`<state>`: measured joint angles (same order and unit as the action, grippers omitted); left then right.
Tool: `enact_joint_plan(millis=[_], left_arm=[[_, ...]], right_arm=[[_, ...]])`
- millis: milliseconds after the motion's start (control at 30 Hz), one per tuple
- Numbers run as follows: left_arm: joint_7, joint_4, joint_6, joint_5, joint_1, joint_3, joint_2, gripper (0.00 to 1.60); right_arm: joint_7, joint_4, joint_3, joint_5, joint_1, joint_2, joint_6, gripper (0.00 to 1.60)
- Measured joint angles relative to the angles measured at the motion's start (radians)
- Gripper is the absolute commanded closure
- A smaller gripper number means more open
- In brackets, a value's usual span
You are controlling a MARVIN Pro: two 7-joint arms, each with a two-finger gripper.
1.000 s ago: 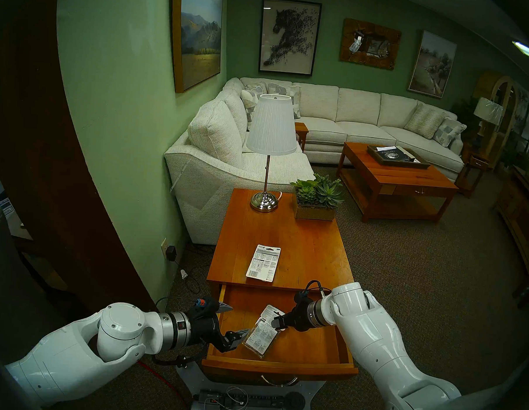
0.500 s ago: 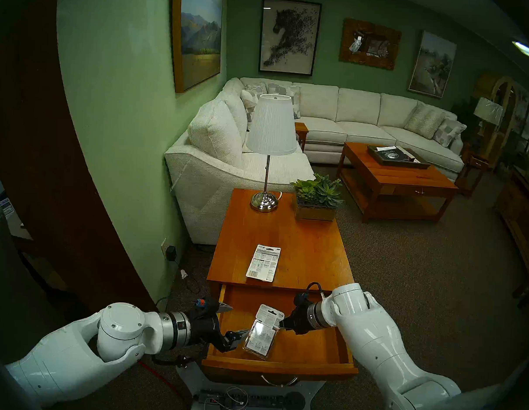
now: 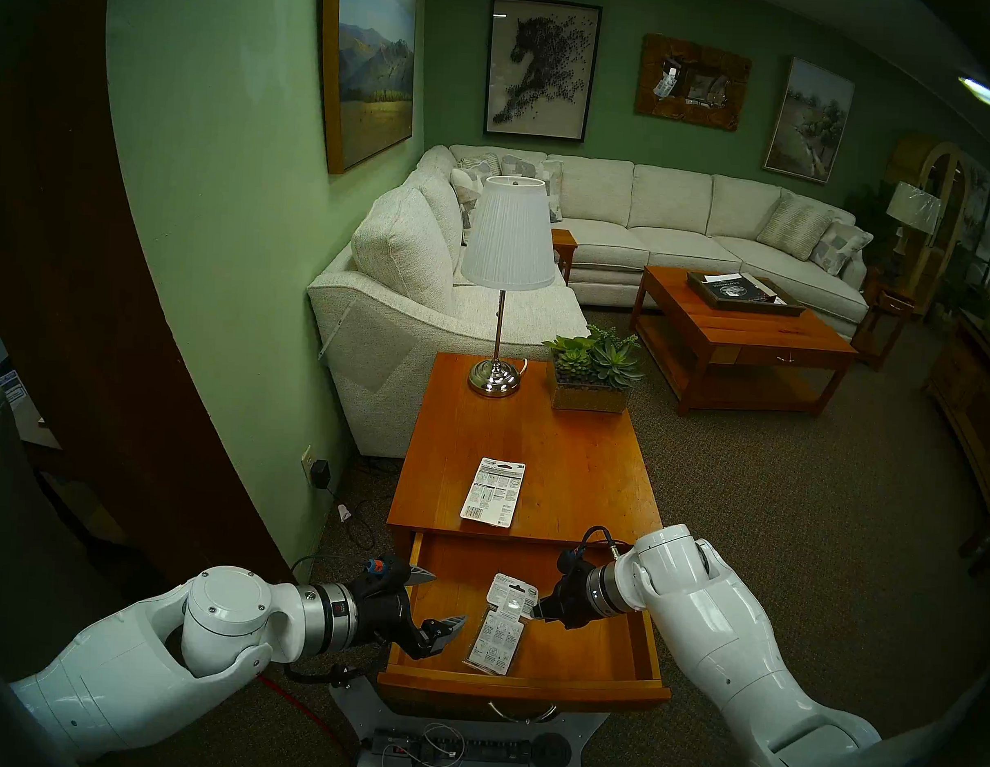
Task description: Open the drawer, take out the contents and close the drawer
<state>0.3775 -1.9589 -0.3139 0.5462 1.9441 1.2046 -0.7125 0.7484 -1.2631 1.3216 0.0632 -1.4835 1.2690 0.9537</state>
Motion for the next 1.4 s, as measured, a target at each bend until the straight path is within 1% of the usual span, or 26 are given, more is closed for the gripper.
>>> enact_joint_plan(millis=[167,200,267,333,700,933,1200,1400], left_arm=[[0.000,0.000,0.000,0.000,0.000,0.000,0.000,0.00],[0.000,0.000,0.000,0.000,0.000,0.000,0.000,0.00],[0.000,0.000,0.000,0.000,0.000,0.000,0.000,0.00],[0.000,0.000,0.000,0.000,0.000,0.000,0.000,0.00],[0.000,0.000,0.000,0.000,0.000,0.000,-0.001,0.00],[0.000,0.000,0.000,0.000,0.000,0.000,-0.001,0.00],[0.000,0.000,0.000,0.000,0.000,0.000,-0.001,0.00],[0.000,0.000,0.000,0.000,0.000,0.000,-0.001,0.00]], right_arm=[[0.014,-0.049,0.016,0.006,-0.020,-0.028,0.007,1.60],[0.022,-0.078,0.026,0.010,-0.032,-0.043,0.007,1.60],[0.025,-0.094,0.032,0.012,-0.038,-0.050,0.007,1.60],[0.033,-0.130,0.048,0.017,-0.048,-0.067,0.007,1.60],[0.048,-0.245,0.109,0.031,-0.056,-0.113,0.008,1.60],[0.062,-0.320,0.165,0.051,-0.057,-0.139,0.008,1.60],[0.088,-0.351,0.191,0.072,-0.049,-0.165,0.008,1.60],[0.091,-0.333,0.182,0.073,-0.021,-0.176,0.008,1.60]])
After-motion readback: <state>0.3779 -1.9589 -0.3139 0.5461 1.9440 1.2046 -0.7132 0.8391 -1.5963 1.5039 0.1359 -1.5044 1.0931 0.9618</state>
